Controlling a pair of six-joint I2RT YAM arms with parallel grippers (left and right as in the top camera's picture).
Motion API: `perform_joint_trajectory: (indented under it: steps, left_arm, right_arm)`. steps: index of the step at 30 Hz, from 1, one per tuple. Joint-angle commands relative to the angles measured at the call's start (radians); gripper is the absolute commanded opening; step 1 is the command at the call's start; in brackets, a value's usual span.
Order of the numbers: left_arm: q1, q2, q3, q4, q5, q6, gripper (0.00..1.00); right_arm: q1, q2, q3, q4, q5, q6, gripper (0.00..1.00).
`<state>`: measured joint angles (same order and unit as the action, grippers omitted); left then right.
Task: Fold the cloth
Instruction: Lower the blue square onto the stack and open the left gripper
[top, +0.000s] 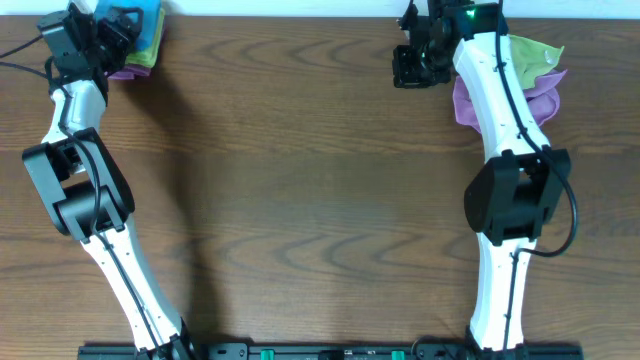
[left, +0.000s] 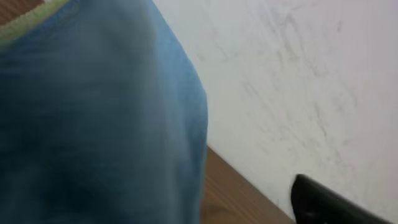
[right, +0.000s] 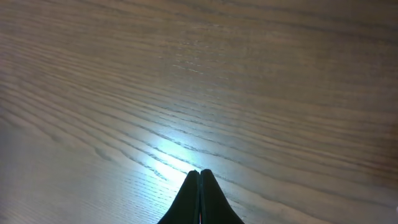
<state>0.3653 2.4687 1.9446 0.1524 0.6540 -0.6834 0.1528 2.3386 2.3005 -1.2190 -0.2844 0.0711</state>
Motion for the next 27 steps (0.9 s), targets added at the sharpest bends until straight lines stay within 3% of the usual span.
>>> perform_joint_trajectory:
  steps: [1, 11, 19, 22, 25, 27]
  left_arm:
    - [0.018, 0.011, 0.023, -0.004, 0.047, 0.003, 0.95]
    - [0.086, -0.013, 0.023, -0.155, 0.178, -0.024, 0.95]
    - [0.107, -0.094, 0.023, -0.369, 0.166, 0.102, 0.96]
    - [0.108, -0.161, 0.023, -0.517, 0.111, 0.179, 0.95]
    - [0.108, -0.239, 0.023, -0.653, 0.054, 0.272, 0.95]
    - [0.108, -0.303, 0.023, -0.742, 0.027, 0.341, 0.95]
  right_arm:
    - [0.006, 0.000, 0.008, -0.001, -0.008, 0.011, 0.02]
    - [0.006, 0.000, 0.008, 0.000, -0.008, 0.023, 0.01]
    - [0.006, 0.000, 0.008, -0.001, -0.008, 0.029, 0.01]
    - [0.006, -0.004, 0.008, -0.016, -0.012, 0.029, 0.03]
    - [0.005, -0.026, 0.009, -0.038, -0.011, 0.028, 0.28]
    - [0.002, -0.057, 0.009, -0.051, -0.006, 0.024, 0.52]
